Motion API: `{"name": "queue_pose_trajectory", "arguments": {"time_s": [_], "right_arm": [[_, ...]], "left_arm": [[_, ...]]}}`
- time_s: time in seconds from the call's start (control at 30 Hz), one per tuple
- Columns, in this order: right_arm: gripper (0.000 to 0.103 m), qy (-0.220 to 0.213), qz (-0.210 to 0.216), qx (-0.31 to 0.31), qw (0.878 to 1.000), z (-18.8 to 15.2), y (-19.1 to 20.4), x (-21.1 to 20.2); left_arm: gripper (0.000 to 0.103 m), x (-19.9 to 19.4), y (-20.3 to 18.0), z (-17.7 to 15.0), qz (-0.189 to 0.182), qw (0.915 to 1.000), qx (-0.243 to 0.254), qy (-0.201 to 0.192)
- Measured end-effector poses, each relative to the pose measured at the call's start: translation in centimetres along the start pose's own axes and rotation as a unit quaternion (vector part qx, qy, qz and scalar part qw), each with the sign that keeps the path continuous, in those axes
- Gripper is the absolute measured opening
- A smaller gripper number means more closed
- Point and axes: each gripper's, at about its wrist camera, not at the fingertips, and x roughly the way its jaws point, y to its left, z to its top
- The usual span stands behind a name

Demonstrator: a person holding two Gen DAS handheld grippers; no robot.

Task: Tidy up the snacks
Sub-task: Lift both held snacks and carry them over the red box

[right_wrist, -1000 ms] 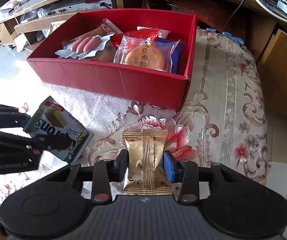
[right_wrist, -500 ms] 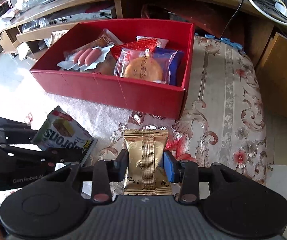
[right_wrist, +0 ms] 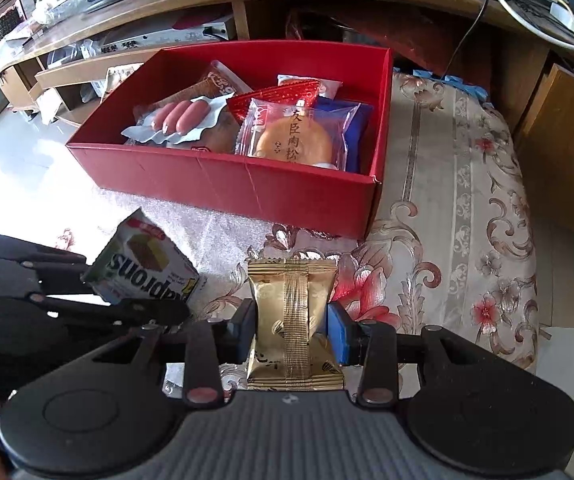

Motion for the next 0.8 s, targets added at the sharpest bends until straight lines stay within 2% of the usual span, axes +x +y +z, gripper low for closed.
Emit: {"name": "queue_pose_trajectory", "arguments": {"time_s": [0.2,0.4,0.67,0.8], "right_arm": [[0.037,-0.002,0.001,0.002,1.000,0.1,-0.1,-0.1],[0.037,-0.011,0.005,0.003,1.000,0.2,0.0,-0.6],[0.037,-0.027,0.010,0.009,1.000,0.4,0.0,-1.6],[0.037,-0.027,0.011,0.011,1.000,0.4,0.0,-1.6]], "left_arm": [[0.027,0.1,0.7,0.2,-0.015,0.9996,-0.025,-0.004],[0.025,-0.4,0.4,-0.3,-0.012,0.9999,-0.007,-0.005],[0.023,-2.3,0.9,-0.1,-0.029,0.9989,-0.020,-0.032],[0.023,-1.8,0.6,-0.2,-0.024,0.9993,-0.013,-0.025]]}}
